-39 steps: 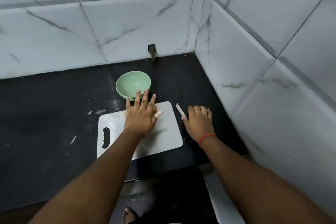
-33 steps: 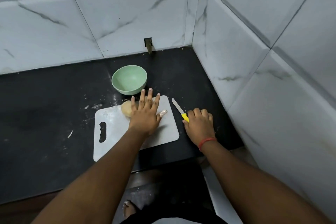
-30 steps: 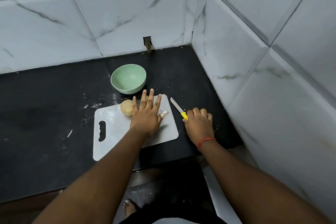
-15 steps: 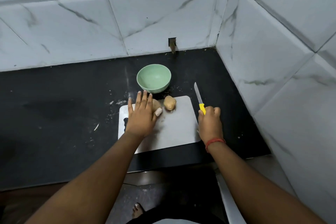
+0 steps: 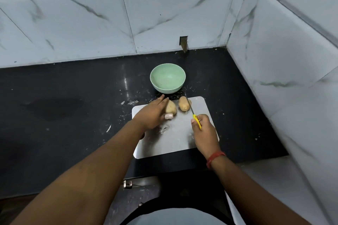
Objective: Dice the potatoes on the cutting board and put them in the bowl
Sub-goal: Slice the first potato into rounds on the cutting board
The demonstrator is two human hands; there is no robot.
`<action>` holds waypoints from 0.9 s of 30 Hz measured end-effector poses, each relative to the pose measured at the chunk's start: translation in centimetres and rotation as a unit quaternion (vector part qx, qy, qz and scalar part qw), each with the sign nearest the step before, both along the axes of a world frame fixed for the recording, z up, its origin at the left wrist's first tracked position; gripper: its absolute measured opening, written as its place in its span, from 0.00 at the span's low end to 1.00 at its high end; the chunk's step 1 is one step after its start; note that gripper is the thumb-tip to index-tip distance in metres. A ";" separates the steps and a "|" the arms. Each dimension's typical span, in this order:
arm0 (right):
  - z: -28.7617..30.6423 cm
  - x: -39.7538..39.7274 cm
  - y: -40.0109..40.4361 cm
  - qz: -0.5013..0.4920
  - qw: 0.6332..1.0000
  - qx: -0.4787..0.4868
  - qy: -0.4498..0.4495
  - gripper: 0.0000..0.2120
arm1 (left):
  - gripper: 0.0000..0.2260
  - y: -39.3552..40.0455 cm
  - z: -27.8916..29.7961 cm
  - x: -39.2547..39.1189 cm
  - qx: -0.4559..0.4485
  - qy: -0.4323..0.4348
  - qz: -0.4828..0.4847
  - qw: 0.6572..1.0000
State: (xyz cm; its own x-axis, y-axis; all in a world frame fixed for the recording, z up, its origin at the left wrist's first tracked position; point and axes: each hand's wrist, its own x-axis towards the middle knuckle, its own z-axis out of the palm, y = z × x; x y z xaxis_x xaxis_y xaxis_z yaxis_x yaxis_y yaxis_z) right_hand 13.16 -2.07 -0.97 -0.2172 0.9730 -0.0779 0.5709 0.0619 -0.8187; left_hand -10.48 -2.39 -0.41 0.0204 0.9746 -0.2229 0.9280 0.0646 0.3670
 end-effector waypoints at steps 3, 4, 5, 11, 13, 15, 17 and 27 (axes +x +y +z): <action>-0.3 -1.0 -0.2 -0.009 1.000 -0.008 0.022 0.09 | 0.35 1.0 -0.3 0.2 0.001 0.013 -0.017 1.000; -0.3 -1.2 -0.2 -0.007 1.000 -0.008 0.025 0.09 | 0.35 1.3 -0.4 0.3 0.006 0.017 -0.020 1.000; -0.3 -1.4 -0.1 -0.004 1.000 -0.006 0.026 0.10 | 0.34 1.5 -0.5 0.3 0.013 0.019 -0.021 1.000; 0.0 -1.8 0.6 0.005 1.000 0.001 0.010 0.09 | 0.32 1.6 -0.6 0.5 0.021 0.048 0.021 0.998; 0.1 -1.8 0.7 0.010 1.000 0.002 0.005 0.09 | 0.31 1.3 -0.3 0.7 0.015 0.058 0.046 0.997; 0.2 -1.9 0.8 0.016 1.000 0.006 -0.001 0.09 | 0.31 0.9 -0.2 0.9 0.015 0.058 0.061 0.996; 0.3 -2.0 0.8 0.026 1.000 0.008 -0.006 0.09 | 0.32 0.6 -0.2 1.1 0.012 0.057 0.072 0.996; 0.7 -2.4 0.1 0.068 0.998 0.000 -0.009 0.06 | 0.26 -1.8 -0.8 1.3 0.008 0.010 0.119 0.993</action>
State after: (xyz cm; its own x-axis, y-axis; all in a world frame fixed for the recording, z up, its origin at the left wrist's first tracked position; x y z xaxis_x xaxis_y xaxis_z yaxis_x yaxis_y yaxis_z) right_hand 10.79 -1.96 -0.28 -0.3465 0.9343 -0.0834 0.5720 0.1400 -0.8082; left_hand -9.20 -4.23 -1.17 -0.2148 0.9549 -0.2050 0.8946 0.2766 0.3509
